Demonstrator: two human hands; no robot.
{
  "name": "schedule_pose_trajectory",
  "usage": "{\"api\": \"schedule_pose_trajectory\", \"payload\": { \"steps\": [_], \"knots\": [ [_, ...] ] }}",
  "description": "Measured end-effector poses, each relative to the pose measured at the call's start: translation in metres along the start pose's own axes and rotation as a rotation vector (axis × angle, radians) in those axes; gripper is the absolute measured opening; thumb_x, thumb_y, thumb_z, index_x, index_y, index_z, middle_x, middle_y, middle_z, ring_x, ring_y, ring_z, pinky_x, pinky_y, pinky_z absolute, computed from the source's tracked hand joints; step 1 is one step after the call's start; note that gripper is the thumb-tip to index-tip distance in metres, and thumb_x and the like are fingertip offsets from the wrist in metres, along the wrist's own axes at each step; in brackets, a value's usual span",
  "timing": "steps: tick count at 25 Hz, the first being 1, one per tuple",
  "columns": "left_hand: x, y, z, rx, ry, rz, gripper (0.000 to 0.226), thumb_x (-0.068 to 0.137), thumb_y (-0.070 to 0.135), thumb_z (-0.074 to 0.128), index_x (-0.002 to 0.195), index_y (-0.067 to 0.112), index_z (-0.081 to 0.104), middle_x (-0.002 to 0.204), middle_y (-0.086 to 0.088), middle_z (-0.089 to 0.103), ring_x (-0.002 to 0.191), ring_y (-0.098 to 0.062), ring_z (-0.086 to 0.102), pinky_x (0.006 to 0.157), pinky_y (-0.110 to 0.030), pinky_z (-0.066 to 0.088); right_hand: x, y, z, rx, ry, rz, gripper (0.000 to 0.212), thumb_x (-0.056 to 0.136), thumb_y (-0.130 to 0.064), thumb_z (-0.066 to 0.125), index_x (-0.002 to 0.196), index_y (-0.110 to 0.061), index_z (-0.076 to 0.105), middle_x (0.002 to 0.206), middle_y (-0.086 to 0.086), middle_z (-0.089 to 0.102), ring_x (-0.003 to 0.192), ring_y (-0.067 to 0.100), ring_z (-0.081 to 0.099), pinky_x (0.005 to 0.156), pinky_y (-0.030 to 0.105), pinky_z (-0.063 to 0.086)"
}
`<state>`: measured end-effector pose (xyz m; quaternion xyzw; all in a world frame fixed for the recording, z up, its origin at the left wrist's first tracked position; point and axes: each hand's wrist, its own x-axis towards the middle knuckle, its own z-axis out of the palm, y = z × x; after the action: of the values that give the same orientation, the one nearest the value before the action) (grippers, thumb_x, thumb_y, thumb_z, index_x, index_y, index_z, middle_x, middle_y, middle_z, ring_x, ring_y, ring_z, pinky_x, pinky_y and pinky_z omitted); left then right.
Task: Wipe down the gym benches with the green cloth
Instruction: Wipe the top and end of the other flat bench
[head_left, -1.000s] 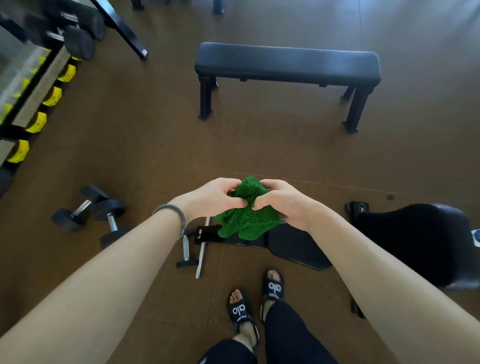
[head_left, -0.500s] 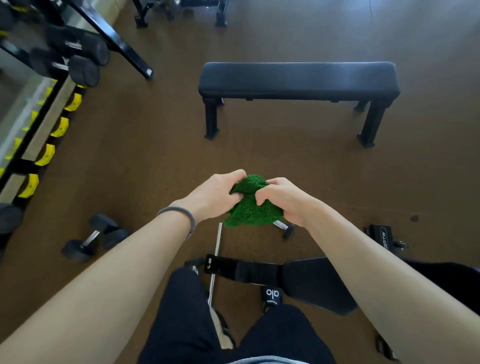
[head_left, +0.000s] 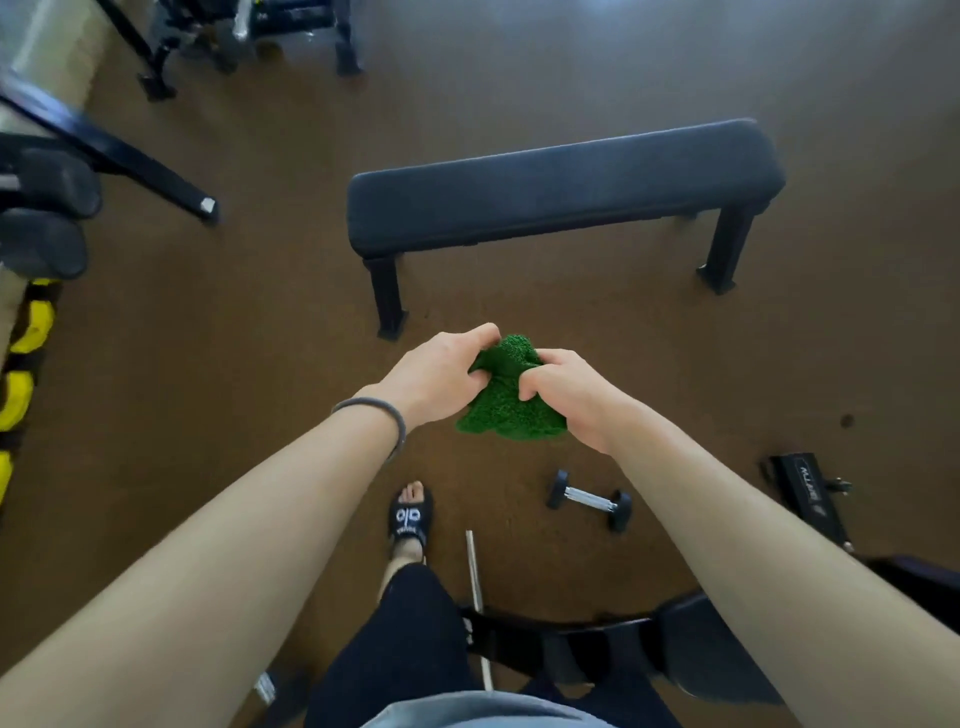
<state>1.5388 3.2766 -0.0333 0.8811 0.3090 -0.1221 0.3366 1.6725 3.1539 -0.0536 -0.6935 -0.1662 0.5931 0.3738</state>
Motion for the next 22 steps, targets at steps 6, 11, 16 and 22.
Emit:
{"api": "schedule_pose_trajectory", "payload": {
  "steps": [6, 11, 16, 22],
  "knots": [
    [0.083, -0.092, -0.096, 0.066, -0.124, 0.067, 0.019, 0.096, 0.015, 0.049, 0.105, 0.031, 0.050, 0.088, 0.001, 0.064, 0.073, -0.022, 0.065, 0.064, -0.042, 0.058, 0.090, -0.077, 0.059, 0.276, 0.126, 0.130, 0.042, 0.078, 0.004, 0.049, 0.116, 0.001, 0.066, 0.104, 0.023, 0.071, 0.094, 0.038, 0.072, 0.087, 0.050, 0.058],
    [0.133, -0.100, -0.150, 0.092, -0.140, 0.127, 0.016, 0.097, 0.018, 0.047, 0.102, 0.032, 0.051, 0.081, 0.001, 0.063, 0.067, -0.022, 0.063, 0.056, -0.031, 0.045, 0.110, -0.123, 0.054, 0.463, 0.146, 0.130, 0.045, 0.087, 0.005, 0.044, 0.123, -0.008, 0.068, 0.119, 0.021, 0.074, 0.109, 0.038, 0.073, 0.096, 0.051, 0.059],
    [0.180, -0.075, -0.178, 0.094, -0.122, 0.204, 0.017, 0.101, 0.019, 0.045, 0.112, 0.029, 0.053, 0.088, 0.000, 0.065, 0.073, -0.022, 0.065, 0.063, -0.039, 0.057, 0.122, -0.147, 0.023, 0.644, 0.166, 0.079, 0.044, 0.090, 0.002, 0.047, 0.129, -0.009, 0.065, 0.118, 0.015, 0.076, 0.108, 0.032, 0.074, 0.089, 0.043, 0.060],
    [0.264, -0.042, -0.185, 0.070, -0.124, 0.259, 0.027, 0.105, 0.025, 0.047, 0.131, 0.028, 0.051, 0.102, 0.003, 0.062, 0.085, -0.015, 0.064, 0.074, -0.040, 0.058, 0.162, -0.173, -0.045, 0.836, 0.233, 0.045, 0.045, 0.092, 0.000, 0.045, 0.132, -0.006, 0.063, 0.121, 0.017, 0.074, 0.111, 0.034, 0.073, 0.086, 0.042, 0.061]
  ]
}}
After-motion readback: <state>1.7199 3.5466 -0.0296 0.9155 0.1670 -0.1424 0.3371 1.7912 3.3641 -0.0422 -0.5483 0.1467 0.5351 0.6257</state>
